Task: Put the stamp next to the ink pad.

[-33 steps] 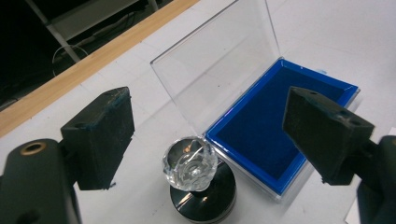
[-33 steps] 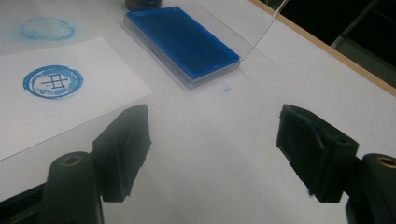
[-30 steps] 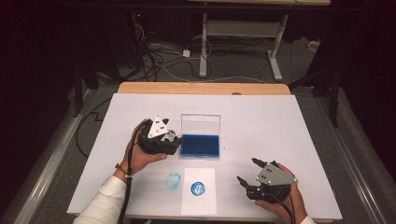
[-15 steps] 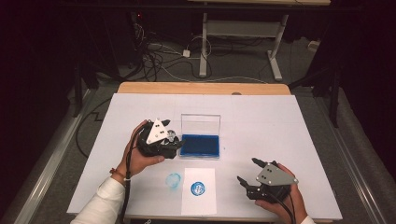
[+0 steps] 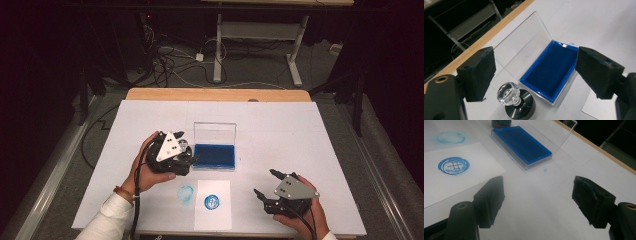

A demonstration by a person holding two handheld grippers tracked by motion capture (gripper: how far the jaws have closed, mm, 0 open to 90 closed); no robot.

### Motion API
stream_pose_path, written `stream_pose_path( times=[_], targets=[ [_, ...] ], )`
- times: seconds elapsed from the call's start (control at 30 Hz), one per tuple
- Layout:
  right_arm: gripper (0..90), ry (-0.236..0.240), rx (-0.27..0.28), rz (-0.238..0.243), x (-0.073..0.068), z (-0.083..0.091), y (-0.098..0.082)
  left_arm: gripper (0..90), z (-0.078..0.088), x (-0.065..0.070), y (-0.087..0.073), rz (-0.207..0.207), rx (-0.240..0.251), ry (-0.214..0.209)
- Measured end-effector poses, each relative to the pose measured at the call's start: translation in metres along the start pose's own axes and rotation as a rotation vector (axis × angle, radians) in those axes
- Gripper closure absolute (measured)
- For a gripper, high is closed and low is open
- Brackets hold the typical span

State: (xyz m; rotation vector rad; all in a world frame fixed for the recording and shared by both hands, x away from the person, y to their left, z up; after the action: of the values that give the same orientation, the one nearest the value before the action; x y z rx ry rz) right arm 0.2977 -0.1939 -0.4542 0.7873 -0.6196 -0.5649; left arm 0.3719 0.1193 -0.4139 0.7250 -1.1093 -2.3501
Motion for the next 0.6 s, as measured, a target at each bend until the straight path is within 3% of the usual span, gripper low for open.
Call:
stream_pose_path(
  times=[0.6],
  targets=[
    [26.2,-0.005,0.008,-0.004,0.001,0.001,0.001,16.4,0.017,0.008,-0.009,-0.040,0.033,0.025]
  ],
)
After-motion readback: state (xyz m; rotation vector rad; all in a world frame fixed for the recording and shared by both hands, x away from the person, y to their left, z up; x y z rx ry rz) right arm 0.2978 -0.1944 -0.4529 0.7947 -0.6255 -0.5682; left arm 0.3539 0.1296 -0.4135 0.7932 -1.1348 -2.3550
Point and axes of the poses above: each handheld gripper's, and its own axes: z roughly backward along the jaws, y roughly out of its top, x roughly to its right, the point moved 4 cm from there along -z, roughly forward along the jaws, and after that the axes turned 3 degrees about -x, right-handed, at the moved point
